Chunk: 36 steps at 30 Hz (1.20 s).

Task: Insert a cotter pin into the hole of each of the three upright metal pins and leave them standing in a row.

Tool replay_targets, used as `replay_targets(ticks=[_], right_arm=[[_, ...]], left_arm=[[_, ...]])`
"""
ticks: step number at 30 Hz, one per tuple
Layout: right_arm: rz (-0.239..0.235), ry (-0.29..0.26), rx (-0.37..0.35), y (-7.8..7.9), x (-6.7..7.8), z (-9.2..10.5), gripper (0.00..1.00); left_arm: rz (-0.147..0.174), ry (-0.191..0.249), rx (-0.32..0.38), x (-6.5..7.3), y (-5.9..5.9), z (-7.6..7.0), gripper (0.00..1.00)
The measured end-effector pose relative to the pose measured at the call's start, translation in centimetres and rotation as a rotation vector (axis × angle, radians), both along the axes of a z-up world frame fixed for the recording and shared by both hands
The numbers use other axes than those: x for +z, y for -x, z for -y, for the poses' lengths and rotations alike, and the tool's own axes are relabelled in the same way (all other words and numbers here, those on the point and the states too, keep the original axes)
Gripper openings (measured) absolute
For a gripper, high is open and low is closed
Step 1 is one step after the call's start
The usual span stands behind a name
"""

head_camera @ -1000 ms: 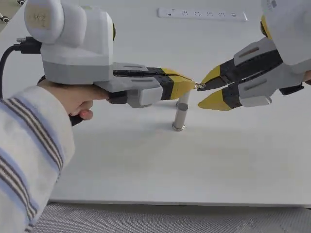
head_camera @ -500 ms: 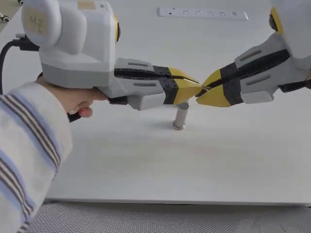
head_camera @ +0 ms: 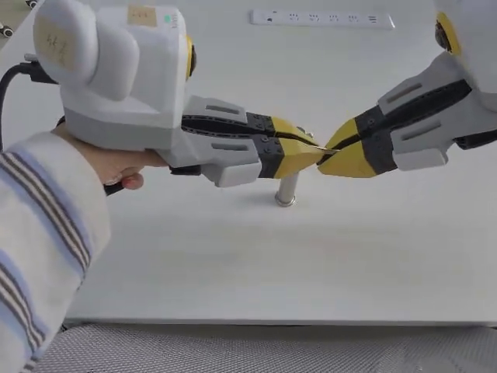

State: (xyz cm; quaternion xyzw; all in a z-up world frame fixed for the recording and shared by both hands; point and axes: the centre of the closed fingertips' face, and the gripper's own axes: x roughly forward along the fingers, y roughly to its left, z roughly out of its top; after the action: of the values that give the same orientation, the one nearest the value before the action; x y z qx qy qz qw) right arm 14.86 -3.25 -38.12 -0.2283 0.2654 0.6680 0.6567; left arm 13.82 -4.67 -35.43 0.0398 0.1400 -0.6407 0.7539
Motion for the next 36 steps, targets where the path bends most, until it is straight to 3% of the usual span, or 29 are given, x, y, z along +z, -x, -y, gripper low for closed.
replay_targets(ticks=[6,8,9,10,11,17,19,21,23,27,29,36], right_arm=[[0.012,-0.003,0.001,0.6,0.1,-0.1,0.00],[0.025,0.005,0.009,0.6,0.0,-0.1,0.00],[0.027,0.007,0.010,0.6,0.0,-0.1,0.00],[0.033,0.009,0.012,0.7,-0.1,-0.1,0.00],[0.036,0.011,0.015,0.6,-0.1,-0.1,0.00],[0.046,0.047,-0.016,0.2,-0.9,0.5,0.00],[0.046,0.063,-0.053,-0.2,-1.3,0.8,0.00],[0.044,0.088,-0.068,-0.4,-1.9,1.1,0.00],[0.054,0.136,-0.088,-0.9,-2.7,1.7,0.00],[0.056,0.187,-0.101,-1.3,-4.0,2.2,0.00],[0.054,0.201,-0.106,-1.4,-4.4,2.4,0.00],[0.052,0.225,-0.120,-1.7,-5.3,2.9,0.00]], left_arm=[[0.009,-0.014,0.016,-0.4,0.0,-0.2,0.00],[0.047,-0.032,0.036,-0.7,-0.6,-0.3,0.00],[0.100,-0.045,0.020,-0.7,-0.7,-0.3,0.00],[0.096,-0.042,0.018,-0.7,-0.6,-0.3,0.00],[0.057,-0.030,0.026,-0.7,-0.7,-0.4,0.01],[0.036,-0.068,0.057,-2.2,-1.6,-1.1,0.26],[-0.025,-0.098,0.099,-3.5,-2.6,-2.1,0.28],[-0.007,-0.110,0.107,-4.3,-3.6,-2.8,0.24],[-0.014,-0.123,0.125,-5.1,-4.4,-3.5,0.23],[-0.013,-0.154,0.132,-5.7,-4.2,-3.1,0.27],[-0.010,-0.172,0.132,-6.1,-4.5,-3.4,0.26],[-0.020,-0.205,0.124,-7.1,-5.0,-2.3,0.21]])
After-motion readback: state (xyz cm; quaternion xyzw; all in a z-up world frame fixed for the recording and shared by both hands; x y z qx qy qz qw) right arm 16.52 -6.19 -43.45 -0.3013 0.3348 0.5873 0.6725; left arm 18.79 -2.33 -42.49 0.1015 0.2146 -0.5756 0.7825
